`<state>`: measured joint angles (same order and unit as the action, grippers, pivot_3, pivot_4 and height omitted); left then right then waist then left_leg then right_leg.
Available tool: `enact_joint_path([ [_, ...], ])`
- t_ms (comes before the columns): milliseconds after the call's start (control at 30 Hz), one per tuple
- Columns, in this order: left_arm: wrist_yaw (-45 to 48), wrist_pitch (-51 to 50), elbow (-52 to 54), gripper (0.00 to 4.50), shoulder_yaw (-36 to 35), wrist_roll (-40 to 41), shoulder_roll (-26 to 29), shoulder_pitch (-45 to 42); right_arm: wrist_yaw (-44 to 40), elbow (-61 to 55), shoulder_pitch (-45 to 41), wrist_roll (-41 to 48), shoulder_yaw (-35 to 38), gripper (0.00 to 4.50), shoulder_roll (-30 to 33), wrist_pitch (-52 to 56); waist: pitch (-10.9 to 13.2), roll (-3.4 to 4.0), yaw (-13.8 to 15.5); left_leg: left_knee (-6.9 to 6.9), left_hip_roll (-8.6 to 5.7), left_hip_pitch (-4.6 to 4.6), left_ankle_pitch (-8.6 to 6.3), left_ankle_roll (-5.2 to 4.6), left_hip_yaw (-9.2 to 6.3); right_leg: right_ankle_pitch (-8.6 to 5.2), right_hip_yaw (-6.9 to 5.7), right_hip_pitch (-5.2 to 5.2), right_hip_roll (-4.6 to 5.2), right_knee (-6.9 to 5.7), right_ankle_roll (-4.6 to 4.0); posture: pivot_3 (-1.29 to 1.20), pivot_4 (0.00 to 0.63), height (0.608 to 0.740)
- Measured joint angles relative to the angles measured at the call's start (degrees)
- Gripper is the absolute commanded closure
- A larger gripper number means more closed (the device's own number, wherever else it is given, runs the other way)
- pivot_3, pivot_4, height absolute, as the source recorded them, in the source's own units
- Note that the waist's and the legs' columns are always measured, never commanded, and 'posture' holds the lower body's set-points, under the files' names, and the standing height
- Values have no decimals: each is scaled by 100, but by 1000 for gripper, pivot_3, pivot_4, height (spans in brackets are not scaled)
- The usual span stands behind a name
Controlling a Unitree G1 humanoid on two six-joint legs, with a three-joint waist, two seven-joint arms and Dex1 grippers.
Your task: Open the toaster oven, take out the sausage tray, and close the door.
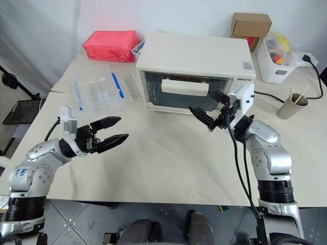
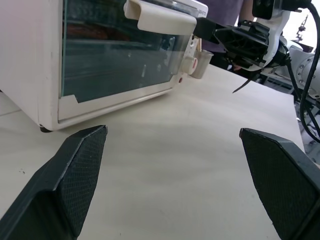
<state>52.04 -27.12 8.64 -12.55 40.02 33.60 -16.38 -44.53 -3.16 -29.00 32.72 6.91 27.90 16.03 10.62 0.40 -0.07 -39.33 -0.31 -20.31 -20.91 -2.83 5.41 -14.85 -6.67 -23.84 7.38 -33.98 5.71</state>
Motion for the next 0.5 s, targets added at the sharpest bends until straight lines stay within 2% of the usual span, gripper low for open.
enact_joint_path([
  [233, -263, -27, -11, 9, -49, 38, -163, -28, -562, -351, 413, -81, -166, 0, 188, -67, 0, 1, -13, 0, 4, 0, 0, 0, 2, 0, -5, -1, -11, 1, 0, 0, 150, 740],
  [333, -329, -42, -125, 547, -97, 58, -225, -268, -938, -549, 782, -348, -334, 0, 457, -270, 0, 0, -13, 0, 4, 4, 0, 0, 13, 0, -9, -1, -28, 1, 0, 0, 150, 740],
  [500, -566, 387, -1058, 2138, -147, -84, -696, -1303, -1089, -522, 936, -806, -460, 0, 494, -741, 1, -1, 5, -24, 6, 1, 2, 3, 14, 0, -24, 0, -39, -10, 0, 0, 150, 740],
])
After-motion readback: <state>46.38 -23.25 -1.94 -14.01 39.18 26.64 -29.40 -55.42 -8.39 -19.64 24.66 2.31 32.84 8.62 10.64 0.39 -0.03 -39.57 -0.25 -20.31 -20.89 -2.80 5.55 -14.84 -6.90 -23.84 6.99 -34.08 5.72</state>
